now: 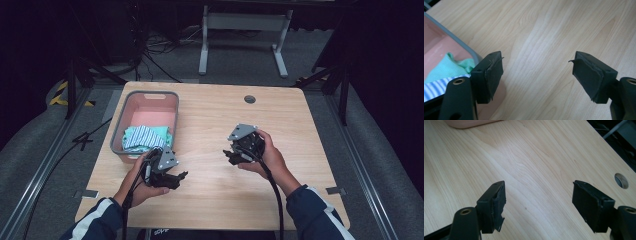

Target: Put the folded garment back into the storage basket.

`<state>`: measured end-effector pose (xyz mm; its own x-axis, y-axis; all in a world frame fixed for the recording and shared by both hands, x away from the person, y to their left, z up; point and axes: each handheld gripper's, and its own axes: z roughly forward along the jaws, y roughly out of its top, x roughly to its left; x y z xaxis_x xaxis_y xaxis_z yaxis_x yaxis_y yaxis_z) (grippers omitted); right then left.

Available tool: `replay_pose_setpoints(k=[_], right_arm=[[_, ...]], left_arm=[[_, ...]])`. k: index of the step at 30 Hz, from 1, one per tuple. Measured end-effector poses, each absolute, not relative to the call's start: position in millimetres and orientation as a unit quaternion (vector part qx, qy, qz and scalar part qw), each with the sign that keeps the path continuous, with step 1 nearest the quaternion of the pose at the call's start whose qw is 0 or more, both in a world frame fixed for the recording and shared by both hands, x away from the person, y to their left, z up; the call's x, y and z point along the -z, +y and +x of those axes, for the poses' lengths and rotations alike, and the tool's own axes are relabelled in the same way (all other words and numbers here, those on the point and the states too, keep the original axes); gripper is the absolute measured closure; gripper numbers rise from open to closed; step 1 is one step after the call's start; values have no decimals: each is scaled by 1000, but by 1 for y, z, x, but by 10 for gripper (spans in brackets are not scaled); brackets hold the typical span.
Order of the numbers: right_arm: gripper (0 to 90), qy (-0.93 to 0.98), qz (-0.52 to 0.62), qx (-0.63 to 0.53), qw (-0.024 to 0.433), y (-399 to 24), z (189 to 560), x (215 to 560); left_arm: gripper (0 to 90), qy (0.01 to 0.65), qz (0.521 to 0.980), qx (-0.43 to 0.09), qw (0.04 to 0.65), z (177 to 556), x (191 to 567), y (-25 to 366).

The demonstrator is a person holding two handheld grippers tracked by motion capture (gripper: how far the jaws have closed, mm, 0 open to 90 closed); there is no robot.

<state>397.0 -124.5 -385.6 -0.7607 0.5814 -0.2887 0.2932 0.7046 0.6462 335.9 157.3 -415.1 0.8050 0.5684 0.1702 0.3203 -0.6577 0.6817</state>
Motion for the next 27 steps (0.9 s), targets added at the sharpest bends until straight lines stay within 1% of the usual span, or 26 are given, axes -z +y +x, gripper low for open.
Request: replay_pose_setpoints(k=[7, 13, 17, 18, 20, 23, 27], right_arm=[[278, 886, 264, -296, 241, -154, 386, 404], [262, 884, 268, -285, 255, -175, 375, 414], [254, 878, 280, -294, 255, -197, 366, 425], [254, 878, 280, -294, 255, -197, 366, 425], [269, 873, 285, -301, 256, -210, 358, 434], [270, 869, 289, -307, 259, -218, 354, 439], [262, 866, 307, -309, 245, -235, 348, 449]], left_arm=[[223, 236, 900, -172, 325, 337, 432, 156], [183, 229, 905, -162, 319, 339, 444, 153], [184, 227, 910, -149, 314, 340, 454, 151], [184, 227, 910, -149, 314, 340, 454, 151], [183, 222, 912, -148, 311, 339, 457, 151], [184, 218, 912, -145, 315, 338, 458, 153], [179, 221, 911, -141, 319, 334, 460, 158]])
